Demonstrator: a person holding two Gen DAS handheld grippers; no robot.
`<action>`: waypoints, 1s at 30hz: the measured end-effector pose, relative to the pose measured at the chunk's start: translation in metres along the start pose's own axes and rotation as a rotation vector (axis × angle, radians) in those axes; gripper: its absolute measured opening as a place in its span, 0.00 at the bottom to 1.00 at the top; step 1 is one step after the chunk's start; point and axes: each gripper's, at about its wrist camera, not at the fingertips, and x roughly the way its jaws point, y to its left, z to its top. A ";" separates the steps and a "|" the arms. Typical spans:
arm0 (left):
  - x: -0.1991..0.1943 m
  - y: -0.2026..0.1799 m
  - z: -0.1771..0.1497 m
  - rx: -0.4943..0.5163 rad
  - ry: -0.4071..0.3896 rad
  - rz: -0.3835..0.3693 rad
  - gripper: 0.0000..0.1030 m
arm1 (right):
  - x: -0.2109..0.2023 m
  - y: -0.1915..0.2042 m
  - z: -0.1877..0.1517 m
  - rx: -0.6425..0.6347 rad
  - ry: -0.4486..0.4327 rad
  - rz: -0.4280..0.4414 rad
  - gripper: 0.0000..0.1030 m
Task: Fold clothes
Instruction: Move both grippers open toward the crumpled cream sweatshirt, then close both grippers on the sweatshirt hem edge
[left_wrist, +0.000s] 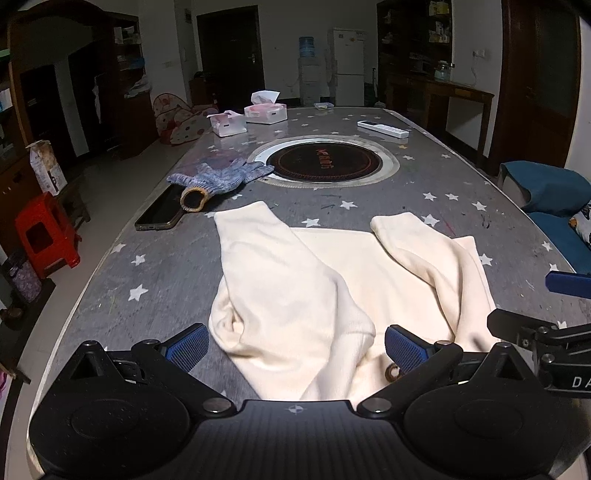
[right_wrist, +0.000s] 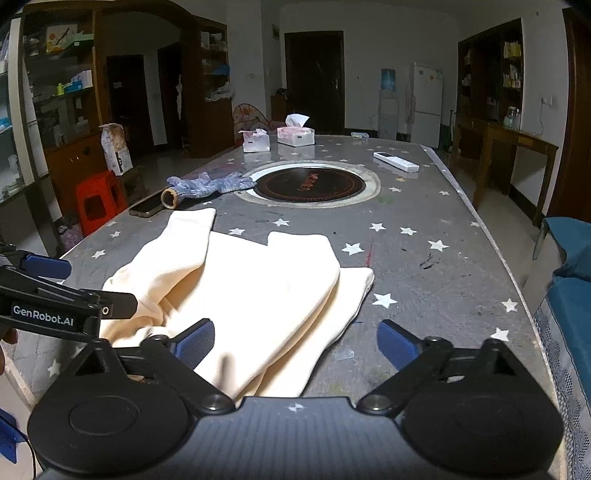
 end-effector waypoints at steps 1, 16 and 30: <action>0.002 0.000 0.002 0.002 0.001 -0.001 1.00 | 0.002 -0.001 0.001 0.005 0.004 0.003 0.91; 0.040 -0.010 0.029 0.081 0.008 -0.053 0.99 | 0.047 -0.027 0.018 0.088 0.069 0.051 0.59; 0.079 -0.015 0.035 0.148 0.074 -0.123 0.63 | 0.087 -0.043 0.025 0.163 0.141 0.112 0.28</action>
